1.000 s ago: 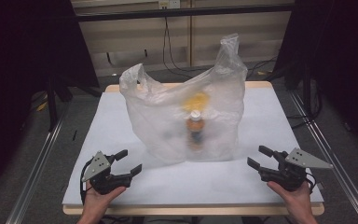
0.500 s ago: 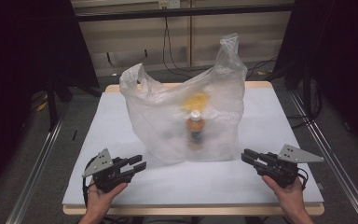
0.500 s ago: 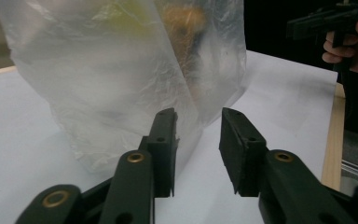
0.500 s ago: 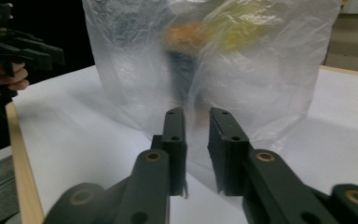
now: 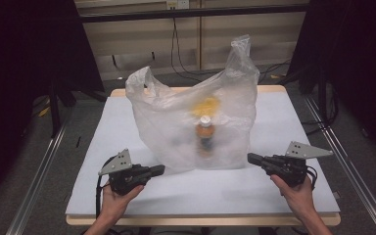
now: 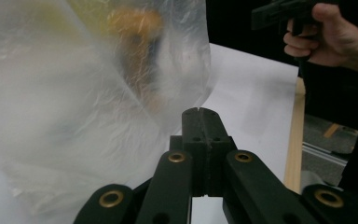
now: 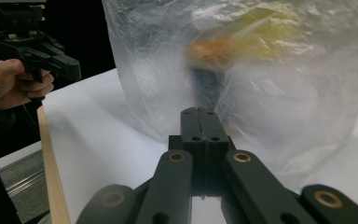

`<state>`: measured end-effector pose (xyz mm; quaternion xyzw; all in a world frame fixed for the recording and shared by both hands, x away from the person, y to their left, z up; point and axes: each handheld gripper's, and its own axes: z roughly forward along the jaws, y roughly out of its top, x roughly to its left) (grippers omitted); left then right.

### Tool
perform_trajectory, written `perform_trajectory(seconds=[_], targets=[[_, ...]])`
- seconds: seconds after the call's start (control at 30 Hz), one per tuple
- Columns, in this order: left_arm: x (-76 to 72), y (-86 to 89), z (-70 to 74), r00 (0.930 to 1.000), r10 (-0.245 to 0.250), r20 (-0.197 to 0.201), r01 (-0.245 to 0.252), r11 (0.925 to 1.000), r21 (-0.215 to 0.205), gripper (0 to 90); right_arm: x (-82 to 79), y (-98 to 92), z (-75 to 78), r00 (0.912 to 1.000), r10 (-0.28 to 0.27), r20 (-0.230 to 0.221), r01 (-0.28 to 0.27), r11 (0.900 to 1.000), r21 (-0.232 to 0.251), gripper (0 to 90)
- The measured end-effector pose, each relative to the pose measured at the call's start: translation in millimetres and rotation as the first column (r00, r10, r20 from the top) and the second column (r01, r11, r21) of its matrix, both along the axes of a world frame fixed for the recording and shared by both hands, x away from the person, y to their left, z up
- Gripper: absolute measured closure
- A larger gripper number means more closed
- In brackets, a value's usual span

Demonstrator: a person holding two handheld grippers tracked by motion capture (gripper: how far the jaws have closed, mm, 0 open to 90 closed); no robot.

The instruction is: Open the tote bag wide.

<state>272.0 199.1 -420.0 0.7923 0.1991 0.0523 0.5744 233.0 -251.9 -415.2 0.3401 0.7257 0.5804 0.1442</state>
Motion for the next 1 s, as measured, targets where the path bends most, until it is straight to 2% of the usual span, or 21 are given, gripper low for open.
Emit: perform_trajectory(seconds=[0.23,0.43,0.6,0.63,0.67,0.83,1.0], targets=[[16.7,-14.0,12.6,1.0,-0.002,0.006,0.002,0.9997,-0.025,90.0,17.2,16.6,11.2,0.999,0.043,-0.006,-0.043,0.999,-0.008,90.0],[27.5,-23.4,20.4,0.999,-0.004,0.044,0.004,0.9998,0.018,90.0,30.4,24.4,21.5,0.9975,0.07,0.001,-0.07,0.998,-0.003,90.0],[34.0,-25.0,21.9,0.9994,-0.022,0.027,0.022,0.9997,0.01,90.0,37.2,27.8,30.8,0.9975,0.07,0.012,-0.07,0.997,-0.01,90.0],[36.1,-26.6,24.3,0.9994,-0.028,0.022,0.028,0.9996,0.006,90.0,41.4,30.2,37.2,0.9967,0.078,0.02,-0.078,0.997,-0.008,90.0],[36.5,-27.0,26.4,0.9996,-0.018,0.021,0.018,0.9997,0.014,90.0,42.5,31.3,39.0,0.9967,0.08,0.017,-0.08,0.997,-0.008,90.0],[41.9,-31.6,38.8,0.9992,-0.023,0.031,0.023,0.9997,0.004,90.0,49.7,38.6,49.5,0.9957,0.091,0.02,-0.09,0.995,-0.033,90.0],[49.8,-36.2,55.2,0.9979,-0.026,0.06,0.026,0.9996,-0.012,90.0,58.7,40.6,57.7,0.996,0.087,0.024,-0.086,0.996,-0.038,90.0]])
